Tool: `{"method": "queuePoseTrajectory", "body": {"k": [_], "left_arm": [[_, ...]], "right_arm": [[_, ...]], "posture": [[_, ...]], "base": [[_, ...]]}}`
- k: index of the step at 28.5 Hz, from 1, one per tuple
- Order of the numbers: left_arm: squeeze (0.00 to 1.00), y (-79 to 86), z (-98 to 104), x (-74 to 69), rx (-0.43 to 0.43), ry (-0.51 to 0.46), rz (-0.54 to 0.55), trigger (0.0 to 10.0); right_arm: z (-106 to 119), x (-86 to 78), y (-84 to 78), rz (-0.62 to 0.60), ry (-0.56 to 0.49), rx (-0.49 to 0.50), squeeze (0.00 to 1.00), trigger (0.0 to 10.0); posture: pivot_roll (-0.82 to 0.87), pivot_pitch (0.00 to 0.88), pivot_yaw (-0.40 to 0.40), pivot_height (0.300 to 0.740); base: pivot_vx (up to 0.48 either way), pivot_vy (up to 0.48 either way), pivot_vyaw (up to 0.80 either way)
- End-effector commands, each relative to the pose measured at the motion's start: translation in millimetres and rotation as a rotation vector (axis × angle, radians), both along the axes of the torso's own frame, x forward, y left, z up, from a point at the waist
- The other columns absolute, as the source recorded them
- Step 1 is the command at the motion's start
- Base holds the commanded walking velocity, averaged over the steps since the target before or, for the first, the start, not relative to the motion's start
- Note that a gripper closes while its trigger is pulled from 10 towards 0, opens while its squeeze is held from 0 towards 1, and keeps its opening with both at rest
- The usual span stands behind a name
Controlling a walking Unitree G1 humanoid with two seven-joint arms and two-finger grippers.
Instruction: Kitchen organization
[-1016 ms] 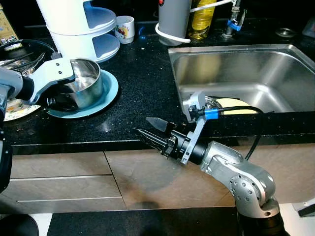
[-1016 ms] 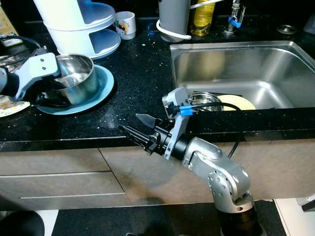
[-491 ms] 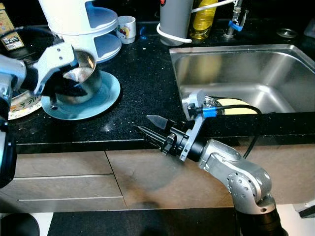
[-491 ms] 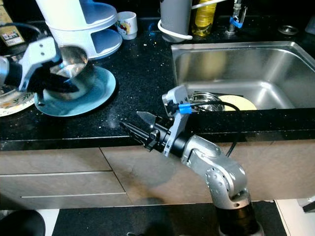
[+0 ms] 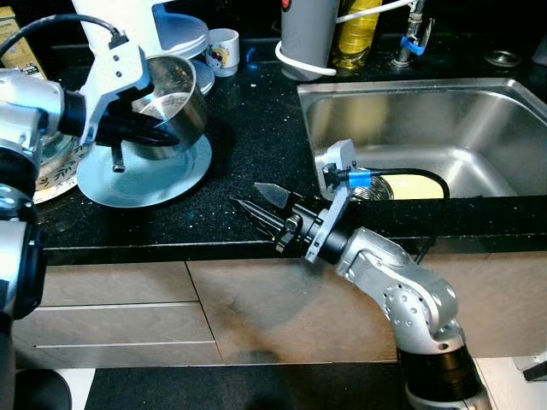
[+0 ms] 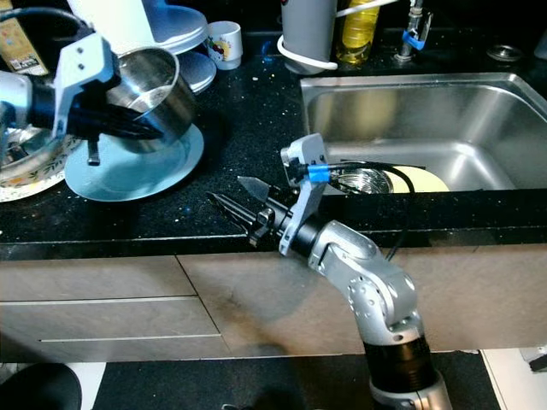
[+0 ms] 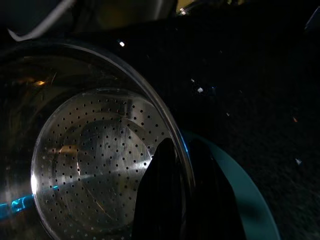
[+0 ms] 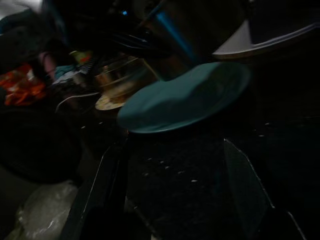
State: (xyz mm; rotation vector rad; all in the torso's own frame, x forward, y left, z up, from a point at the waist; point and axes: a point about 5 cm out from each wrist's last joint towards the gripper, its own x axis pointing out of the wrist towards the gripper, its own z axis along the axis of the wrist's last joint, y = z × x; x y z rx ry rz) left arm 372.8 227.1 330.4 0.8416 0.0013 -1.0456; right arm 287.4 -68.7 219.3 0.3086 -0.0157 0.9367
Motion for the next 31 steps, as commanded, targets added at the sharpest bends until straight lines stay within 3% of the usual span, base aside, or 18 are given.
{"method": "queuePoseTrajectory", "body": {"k": [1,10,11,12,13,14,20,23,31], "left_arm": [[0.00,-5.9,8,-0.1,-0.015,-0.063,-0.018,0.0],[0.00,-35.0,-1,8.6,-0.115,-0.123,-0.040,0.0],[0.00,-38.6,-1,10.5,-0.134,-0.131,-0.029,4.0],[0.00,-40.6,-2,11.6,-0.146,-0.135,-0.021,4.0],[0.00,-41.4,-2,12.8,-0.156,-0.138,-0.007,8.5],[0.00,-41.7,-3,13.5,-0.159,-0.141,0.004,10.0],[0.00,-40.3,-14,17.9,-0.165,-0.157,0.084,10.0],[0.00,-41.6,-22,20.6,-0.217,-0.176,0.141,10.0],[0.00,-40.0,-25,22.5,-0.511,-0.300,0.324,10.0]], "right_arm": [[0,5.3,-3.4,-0.033,0.010,0.019,0.00,10.0],[1,14.0,-9.5,-0.082,0.006,0.034,0.00,10.0],[0,14.8,-9.8,-0.087,0.009,0.035,0.00,10.0],[0,15.3,-9.8,-0.089,0.011,0.036,0.00,10.0],[-1,15.5,-9.5,-0.090,0.011,0.035,0.00,10.0],[-1,15.8,-9.1,-0.091,0.011,0.036,0.00,10.0],[-2,16.5,-6.1,-0.092,0.015,0.038,0.00,10.0],[-3,17.1,-5.7,-0.095,0.014,0.040,0.00,10.0],[-4,19.0,-6.3,-0.106,0.005,0.041,0.00,10.0]], "posture": [[-0.02,0.036,0.046,0.740],[-0.02,0.006,0.051,0.740],[-0.01,0.002,0.051,0.740],[-0.01,0.001,0.053,0.740],[-0.01,0.000,0.053,0.740],[-0.01,0.000,0.054,0.740],[-0.01,0.000,0.059,0.740],[-0.01,0.000,0.060,0.740],[-0.01,0.000,0.052,0.740]], "base": [[0.000,0.000,-0.77],[0.000,0.000,-0.77],[0.000,0.000,-0.77],[0.000,0.000,-0.77],[0.000,0.000,-0.77],[0.000,0.000,-0.77],[0.000,0.000,-0.77],[0.000,0.000,-0.77],[0.000,0.000,-0.67]]}}
